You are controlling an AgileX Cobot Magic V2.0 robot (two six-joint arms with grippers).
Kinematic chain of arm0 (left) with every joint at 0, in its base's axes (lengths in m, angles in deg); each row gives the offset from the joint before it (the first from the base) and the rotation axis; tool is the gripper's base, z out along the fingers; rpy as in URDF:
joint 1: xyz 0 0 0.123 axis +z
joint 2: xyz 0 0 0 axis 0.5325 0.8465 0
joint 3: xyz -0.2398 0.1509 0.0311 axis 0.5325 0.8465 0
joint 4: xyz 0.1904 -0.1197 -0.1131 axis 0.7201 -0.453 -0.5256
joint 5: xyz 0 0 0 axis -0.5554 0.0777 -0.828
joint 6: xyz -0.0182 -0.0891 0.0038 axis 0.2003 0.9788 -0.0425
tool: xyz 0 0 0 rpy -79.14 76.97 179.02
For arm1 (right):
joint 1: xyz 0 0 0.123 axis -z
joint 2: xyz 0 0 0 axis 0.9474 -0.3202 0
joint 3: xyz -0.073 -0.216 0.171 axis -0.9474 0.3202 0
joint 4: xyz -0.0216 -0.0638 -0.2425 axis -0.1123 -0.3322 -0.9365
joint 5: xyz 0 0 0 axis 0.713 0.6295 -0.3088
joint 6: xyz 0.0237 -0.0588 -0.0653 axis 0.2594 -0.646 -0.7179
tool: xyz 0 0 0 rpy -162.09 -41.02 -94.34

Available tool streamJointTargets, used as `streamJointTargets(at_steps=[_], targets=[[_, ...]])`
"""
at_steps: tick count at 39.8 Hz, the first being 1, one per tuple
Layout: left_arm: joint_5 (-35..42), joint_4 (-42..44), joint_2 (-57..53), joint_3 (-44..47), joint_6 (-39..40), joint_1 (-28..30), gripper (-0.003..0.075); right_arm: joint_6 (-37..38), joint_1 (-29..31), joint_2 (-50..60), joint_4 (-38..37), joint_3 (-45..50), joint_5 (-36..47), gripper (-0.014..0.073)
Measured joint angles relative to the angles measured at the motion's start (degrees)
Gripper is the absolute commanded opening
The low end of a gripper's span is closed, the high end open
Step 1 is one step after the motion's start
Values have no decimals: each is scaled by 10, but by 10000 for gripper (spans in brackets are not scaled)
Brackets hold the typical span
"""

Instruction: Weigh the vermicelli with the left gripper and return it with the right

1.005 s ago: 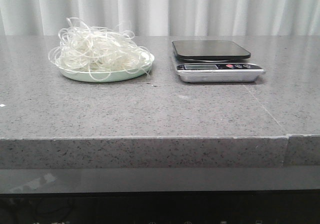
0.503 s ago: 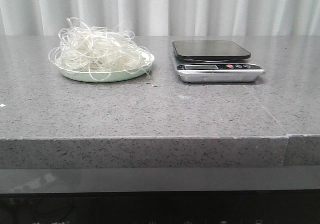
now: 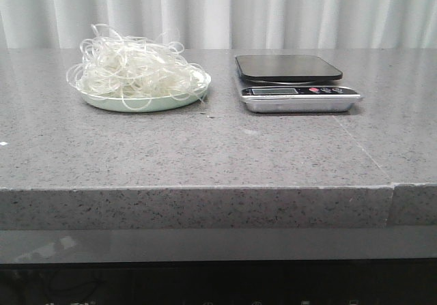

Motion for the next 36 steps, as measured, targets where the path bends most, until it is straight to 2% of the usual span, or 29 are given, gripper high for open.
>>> streamJointTargets(at_steps=[5,9,15,23,28,36], targets=[[0,0,0,0,0,0,155,0,30,16,2,24,8,171],[0,0,0,0,0,0,155,0,89,53,2,69,34,171],[0,0,0,0,0,0,155,0,196,137,2,168,114,171],[0,0,0,0,0,0,155,0,300,245,2,304,241,171],[0,0,0,0,0,0,155,0,333,286,2,381,325,171],[0,0,0,0,0,0,155,0,348,311,2,480,438,171]])
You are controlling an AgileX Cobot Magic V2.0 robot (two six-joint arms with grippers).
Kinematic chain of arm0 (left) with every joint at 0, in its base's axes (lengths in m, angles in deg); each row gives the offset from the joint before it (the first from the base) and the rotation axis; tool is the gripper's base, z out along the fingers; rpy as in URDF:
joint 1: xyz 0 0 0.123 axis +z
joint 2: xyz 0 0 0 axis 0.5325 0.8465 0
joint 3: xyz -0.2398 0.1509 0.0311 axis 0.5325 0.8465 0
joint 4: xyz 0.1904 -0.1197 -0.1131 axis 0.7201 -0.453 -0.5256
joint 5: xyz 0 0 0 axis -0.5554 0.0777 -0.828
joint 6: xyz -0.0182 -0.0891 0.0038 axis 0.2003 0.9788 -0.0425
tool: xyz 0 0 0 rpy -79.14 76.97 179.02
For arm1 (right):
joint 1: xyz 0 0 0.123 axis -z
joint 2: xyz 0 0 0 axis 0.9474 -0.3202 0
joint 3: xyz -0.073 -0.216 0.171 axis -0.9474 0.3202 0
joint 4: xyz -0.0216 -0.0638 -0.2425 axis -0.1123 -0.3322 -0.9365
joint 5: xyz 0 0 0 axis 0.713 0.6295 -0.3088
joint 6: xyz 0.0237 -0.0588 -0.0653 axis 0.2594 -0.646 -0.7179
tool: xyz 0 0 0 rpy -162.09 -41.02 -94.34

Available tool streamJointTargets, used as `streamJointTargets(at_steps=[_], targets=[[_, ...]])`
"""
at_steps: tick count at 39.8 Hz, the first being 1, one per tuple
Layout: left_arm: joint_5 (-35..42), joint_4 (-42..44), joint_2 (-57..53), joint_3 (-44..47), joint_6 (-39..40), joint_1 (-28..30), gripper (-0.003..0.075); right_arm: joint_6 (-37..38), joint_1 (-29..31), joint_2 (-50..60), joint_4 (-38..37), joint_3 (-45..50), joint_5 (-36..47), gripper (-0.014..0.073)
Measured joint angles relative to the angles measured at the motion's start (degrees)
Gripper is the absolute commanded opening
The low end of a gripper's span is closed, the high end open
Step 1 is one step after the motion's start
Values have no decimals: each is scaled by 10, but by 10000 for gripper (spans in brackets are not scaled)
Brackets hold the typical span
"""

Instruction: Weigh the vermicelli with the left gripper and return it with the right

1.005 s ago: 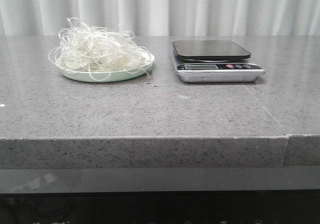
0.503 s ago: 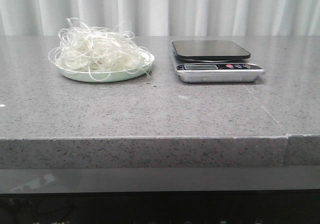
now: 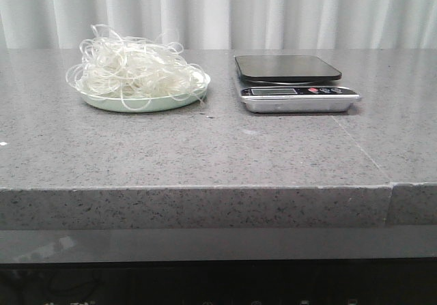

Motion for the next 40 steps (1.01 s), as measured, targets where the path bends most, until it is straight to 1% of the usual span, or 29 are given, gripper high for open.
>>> streamJointTargets(at_steps=[3,9,16,40], targets=[[0,0,0,0,0,0,155,0,1,1,0,23,26,171],[0,0,0,0,0,0,155,0,12,1,0,28,44,171],[0,0,0,0,0,0,155,0,24,1,5,28,49,171],[0,0,0,0,0,0,155,0,22,1,7,28,55,171]])
